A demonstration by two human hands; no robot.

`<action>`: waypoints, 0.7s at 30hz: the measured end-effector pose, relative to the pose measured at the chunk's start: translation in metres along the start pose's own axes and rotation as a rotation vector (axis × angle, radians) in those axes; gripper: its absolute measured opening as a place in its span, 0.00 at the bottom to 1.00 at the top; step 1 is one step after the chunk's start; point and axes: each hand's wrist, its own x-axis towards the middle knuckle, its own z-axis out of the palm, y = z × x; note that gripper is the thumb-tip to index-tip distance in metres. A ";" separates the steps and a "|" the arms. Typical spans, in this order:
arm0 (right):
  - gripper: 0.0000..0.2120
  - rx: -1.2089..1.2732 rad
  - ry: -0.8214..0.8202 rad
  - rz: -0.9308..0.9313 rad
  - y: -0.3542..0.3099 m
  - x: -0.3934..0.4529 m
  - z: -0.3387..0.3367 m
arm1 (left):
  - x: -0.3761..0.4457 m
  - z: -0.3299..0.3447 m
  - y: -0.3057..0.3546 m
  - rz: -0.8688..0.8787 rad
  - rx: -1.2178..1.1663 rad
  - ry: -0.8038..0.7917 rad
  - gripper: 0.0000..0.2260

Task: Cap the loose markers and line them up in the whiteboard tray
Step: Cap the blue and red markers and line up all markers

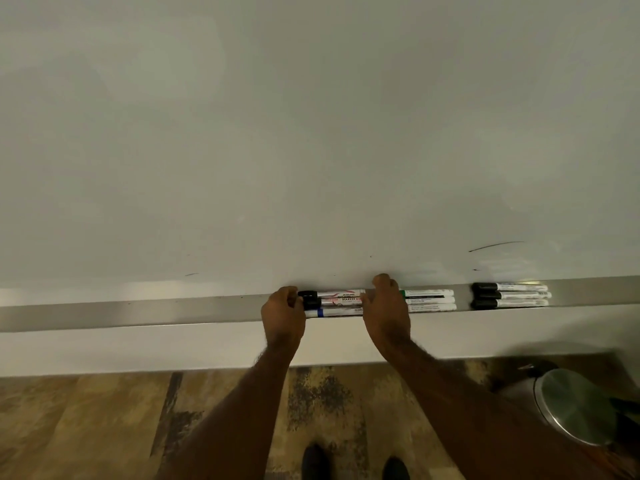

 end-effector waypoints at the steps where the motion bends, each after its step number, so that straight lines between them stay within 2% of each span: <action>1: 0.12 -0.038 0.026 -0.037 0.006 0.001 -0.003 | -0.002 0.000 -0.002 0.091 0.074 0.017 0.10; 5: 0.08 -0.195 0.139 -0.228 0.043 0.006 -0.023 | -0.010 0.005 -0.014 0.631 0.429 0.048 0.09; 7: 0.10 -0.240 0.156 -0.222 0.070 0.010 -0.036 | -0.016 0.013 -0.014 0.787 0.570 -0.011 0.13; 9: 0.17 -0.264 0.133 -0.209 0.093 0.011 -0.046 | -0.023 0.021 -0.016 0.799 0.651 -0.100 0.19; 13: 0.29 -0.400 -0.054 -0.290 0.127 0.004 -0.049 | -0.039 0.038 -0.028 0.644 0.751 -0.250 0.31; 16: 0.34 -0.499 -0.145 -0.310 0.141 0.000 -0.044 | -0.043 0.047 -0.032 0.589 0.802 -0.256 0.34; 21: 0.36 -0.539 -0.180 -0.300 0.144 0.003 -0.037 | -0.041 0.047 -0.030 0.584 0.831 -0.254 0.34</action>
